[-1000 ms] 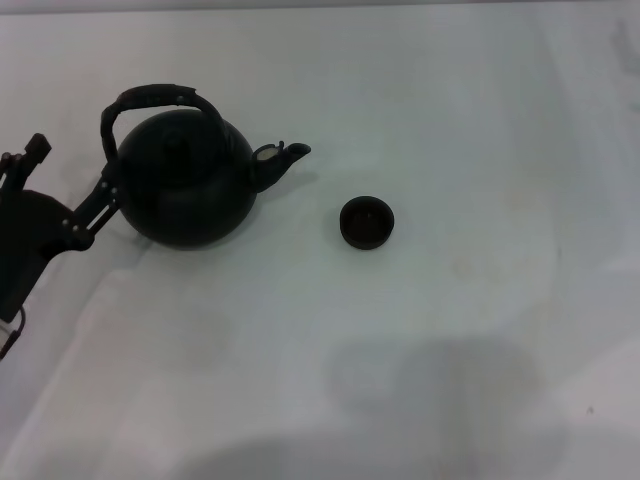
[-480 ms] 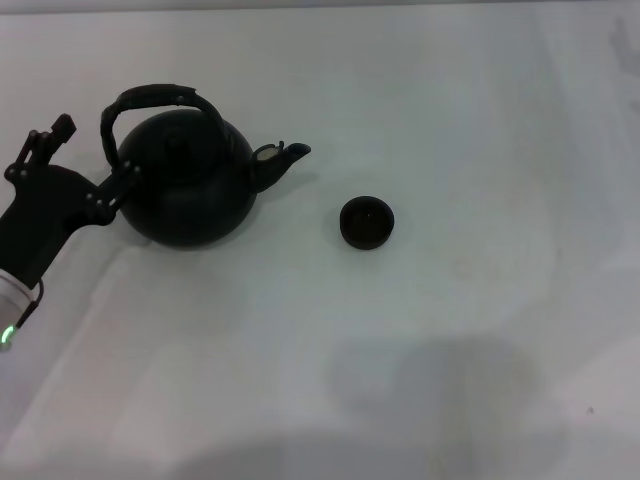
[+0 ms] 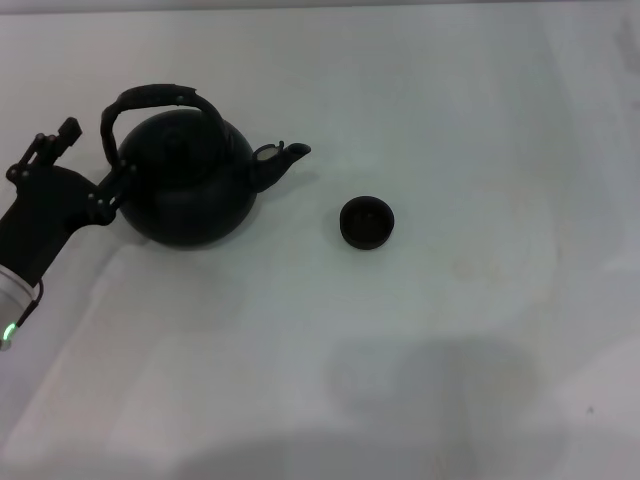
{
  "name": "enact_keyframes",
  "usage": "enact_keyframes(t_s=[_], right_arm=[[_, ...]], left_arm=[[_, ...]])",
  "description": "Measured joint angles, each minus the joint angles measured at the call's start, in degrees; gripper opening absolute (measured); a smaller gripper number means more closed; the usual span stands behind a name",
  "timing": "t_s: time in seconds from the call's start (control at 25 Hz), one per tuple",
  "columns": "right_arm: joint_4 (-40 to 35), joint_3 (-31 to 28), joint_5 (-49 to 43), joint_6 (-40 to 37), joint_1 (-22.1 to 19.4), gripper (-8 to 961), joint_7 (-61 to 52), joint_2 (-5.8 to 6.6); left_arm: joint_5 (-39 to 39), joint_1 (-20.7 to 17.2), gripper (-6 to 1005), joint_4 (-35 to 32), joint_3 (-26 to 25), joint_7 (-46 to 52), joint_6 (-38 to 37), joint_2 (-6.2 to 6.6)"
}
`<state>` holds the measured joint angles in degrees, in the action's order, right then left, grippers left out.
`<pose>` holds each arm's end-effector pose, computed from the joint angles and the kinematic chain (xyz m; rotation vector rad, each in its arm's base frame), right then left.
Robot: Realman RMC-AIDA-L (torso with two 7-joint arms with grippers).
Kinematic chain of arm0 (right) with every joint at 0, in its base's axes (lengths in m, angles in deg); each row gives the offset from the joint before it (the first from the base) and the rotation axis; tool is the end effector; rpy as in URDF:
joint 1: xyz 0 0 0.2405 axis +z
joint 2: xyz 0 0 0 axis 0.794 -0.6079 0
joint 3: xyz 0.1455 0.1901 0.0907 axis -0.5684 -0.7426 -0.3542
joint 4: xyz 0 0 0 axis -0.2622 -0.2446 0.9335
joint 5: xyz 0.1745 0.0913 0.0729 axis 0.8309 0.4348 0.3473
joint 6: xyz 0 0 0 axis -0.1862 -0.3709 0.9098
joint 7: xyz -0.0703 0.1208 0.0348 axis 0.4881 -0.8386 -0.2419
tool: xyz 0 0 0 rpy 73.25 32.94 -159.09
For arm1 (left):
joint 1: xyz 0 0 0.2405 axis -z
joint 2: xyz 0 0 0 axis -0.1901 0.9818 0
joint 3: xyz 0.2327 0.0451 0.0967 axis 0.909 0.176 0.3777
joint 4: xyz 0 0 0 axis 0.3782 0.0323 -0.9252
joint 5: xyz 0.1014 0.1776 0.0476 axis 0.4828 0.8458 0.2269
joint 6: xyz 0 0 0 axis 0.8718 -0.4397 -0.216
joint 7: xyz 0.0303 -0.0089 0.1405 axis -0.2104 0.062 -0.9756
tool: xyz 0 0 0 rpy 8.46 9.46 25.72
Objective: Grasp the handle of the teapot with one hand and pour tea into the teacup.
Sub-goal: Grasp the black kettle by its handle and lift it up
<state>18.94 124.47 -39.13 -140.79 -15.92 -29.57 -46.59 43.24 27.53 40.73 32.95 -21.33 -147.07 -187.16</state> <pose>0.3413 0.4049 0.0577 -1.4001 0.6499 0.6194 -0.3411 0.2668 -0.0440 -1.8841 -0.5405 -0.7196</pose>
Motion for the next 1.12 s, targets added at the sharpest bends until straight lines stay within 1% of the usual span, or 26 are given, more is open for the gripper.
enact_keyframes(t_s=[0.08, 0.32, 0.52, 0.64, 0.84, 1.12], right_arm=[[-0.04, 0.0, 0.02, 0.0, 0.03, 827, 0.0, 0.0], [0.06, 0.0, 0.06, 0.0, 0.26, 827, 0.0, 0.0], [0.06, 0.0, 0.08, 0.0, 0.08, 827, 0.0, -0.04], [0.09, 0.0, 0.08, 0.0, -0.03, 827, 0.0, -0.06], [0.09, 0.0, 0.08, 0.0, -0.08, 827, 0.0, -0.09], [0.16, 0.0, 0.07, 0.0, -0.09, 827, 0.0, -0.09]], left_arm=[[-0.25, 0.04, 882, -0.03, -0.03, -0.02, 0.76, 0.0], [-0.35, 0.99, 720, 0.01, -0.06, -0.09, 1.54, 0.02], [-0.33, 1.42, 484, -0.01, 0.03, -0.33, 2.38, 0.08], [-0.23, 1.45, 248, -0.03, 0.2, -1.11, 2.39, 0.09], [-0.27, 1.45, 118, 0.16, 0.06, -1.51, 2.43, 0.06], [-0.7, 1.51, 117, -0.07, -0.12, -1.52, 2.61, 0.27]])
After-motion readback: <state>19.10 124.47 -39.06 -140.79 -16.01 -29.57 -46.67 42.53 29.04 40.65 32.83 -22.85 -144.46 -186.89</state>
